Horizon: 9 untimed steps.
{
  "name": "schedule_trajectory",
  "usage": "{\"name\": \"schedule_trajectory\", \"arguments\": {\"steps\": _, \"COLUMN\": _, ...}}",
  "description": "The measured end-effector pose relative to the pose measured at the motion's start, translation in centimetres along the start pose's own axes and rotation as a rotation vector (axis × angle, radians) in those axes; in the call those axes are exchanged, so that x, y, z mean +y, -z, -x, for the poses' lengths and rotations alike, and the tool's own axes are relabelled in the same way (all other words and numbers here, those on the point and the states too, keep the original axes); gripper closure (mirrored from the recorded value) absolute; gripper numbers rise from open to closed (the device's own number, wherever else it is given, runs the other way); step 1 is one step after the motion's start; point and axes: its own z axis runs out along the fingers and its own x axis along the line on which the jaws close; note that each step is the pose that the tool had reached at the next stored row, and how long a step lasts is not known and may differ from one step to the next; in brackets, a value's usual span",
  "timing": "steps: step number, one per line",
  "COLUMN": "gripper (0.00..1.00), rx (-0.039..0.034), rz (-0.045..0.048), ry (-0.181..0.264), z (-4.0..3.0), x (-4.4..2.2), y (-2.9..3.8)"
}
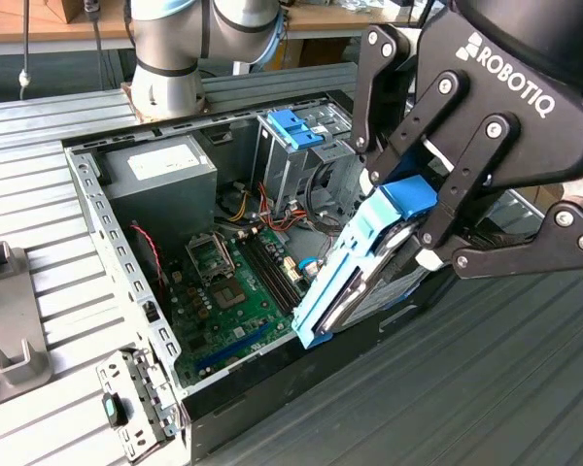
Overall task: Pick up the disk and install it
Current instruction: 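Pick up the disk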
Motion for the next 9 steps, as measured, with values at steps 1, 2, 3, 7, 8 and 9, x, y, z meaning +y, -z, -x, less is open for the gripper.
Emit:
{"name": "schedule_trajectory", "arguments": {"steps": 1, "gripper": 0.63, "rx": 0.0000, "rz": 0.0000, "ry": 0.000, "z": -0.08, "x": -0.02, "y": 0.00}}
{"name": "schedule_trajectory", "arguments": {"steps": 2, "gripper": 0.63, "rx": 0.0000, "rz": 0.0000, "ry": 0.000, "z": -0.15, "x": -0.04, "y": 0.00}}
{"name": "schedule_trajectory", "arguments": {"steps": 3, "gripper": 0.63, "rx": 0.0001, "rz": 0.0000, "ry": 0.000, "z": -0.26, "x": -0.06, "y": 0.00}}
{"name": "schedule_trajectory", "arguments": {"steps": 7, "gripper": 0.63, "rx": 0.0001, "rz": 0.0000, "ry": 0.000, "z": -0.75, "x": -0.20, "y": 0.00}}
{"name": "schedule_trajectory", "arguments": {"steps": 8, "gripper": 0.63, "rx": 0.0000, "rz": 0.0000, "ry": 0.000, "z": -0.82, "x": -0.22, "y": -0.01}}
{"name": "schedule_trajectory", "arguments": {"steps": 9, "gripper": 0.63, "rx": 0.0000, "rz": 0.0000, "ry": 0.000, "z": -0.90, "x": -0.24, "y": -0.01}}
